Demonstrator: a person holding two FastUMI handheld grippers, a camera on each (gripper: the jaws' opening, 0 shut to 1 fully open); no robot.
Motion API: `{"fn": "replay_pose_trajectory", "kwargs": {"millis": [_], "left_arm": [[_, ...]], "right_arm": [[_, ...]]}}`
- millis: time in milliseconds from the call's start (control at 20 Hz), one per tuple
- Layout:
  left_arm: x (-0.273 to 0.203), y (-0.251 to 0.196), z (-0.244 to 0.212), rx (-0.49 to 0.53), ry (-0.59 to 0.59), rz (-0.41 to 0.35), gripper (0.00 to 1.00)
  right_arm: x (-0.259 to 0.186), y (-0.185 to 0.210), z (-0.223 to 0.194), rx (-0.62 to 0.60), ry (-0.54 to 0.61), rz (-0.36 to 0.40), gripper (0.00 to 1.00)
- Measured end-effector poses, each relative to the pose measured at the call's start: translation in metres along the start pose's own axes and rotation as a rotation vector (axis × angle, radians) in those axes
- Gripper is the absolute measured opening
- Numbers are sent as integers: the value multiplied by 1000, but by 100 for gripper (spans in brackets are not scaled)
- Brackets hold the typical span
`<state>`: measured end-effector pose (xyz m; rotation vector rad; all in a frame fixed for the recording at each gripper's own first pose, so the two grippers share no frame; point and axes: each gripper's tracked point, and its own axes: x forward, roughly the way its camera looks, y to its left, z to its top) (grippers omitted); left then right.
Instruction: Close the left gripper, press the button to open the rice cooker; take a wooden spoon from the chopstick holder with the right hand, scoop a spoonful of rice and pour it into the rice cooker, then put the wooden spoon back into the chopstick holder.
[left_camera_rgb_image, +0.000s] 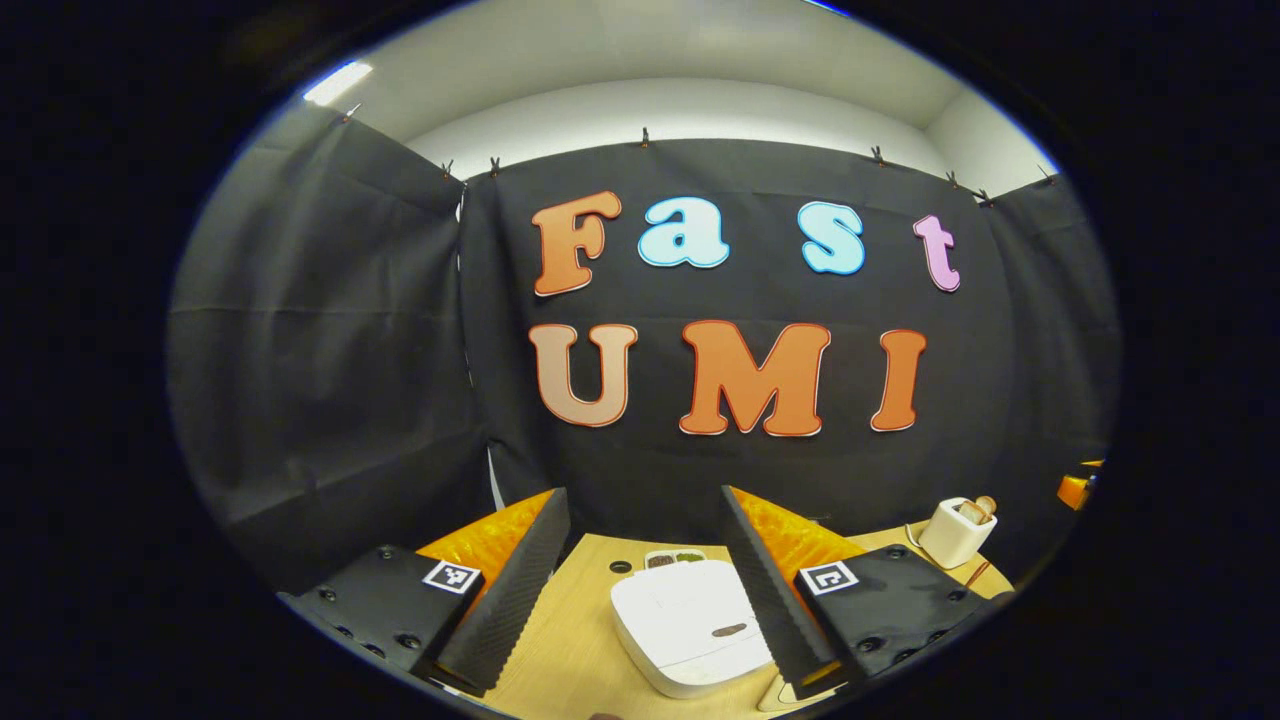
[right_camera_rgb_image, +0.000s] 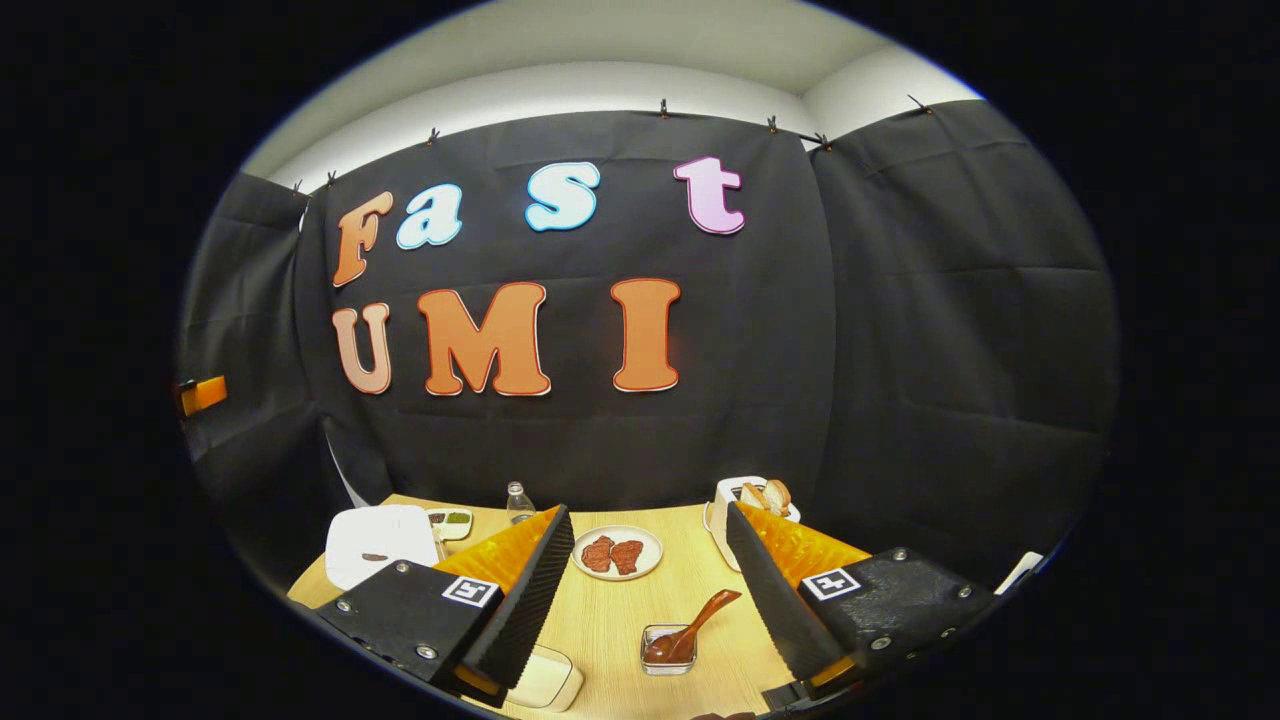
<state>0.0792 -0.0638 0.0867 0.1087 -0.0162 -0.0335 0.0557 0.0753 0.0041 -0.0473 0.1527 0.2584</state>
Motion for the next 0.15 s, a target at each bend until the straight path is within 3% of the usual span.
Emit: {"fn": "replay_pose_trajectory", "kwargs": {"millis": [150], "left_arm": [[-4, 2, 1, -4, -6, -4, 100]], "right_arm": [[0, 2, -2, 2, 0, 1, 95]]}}
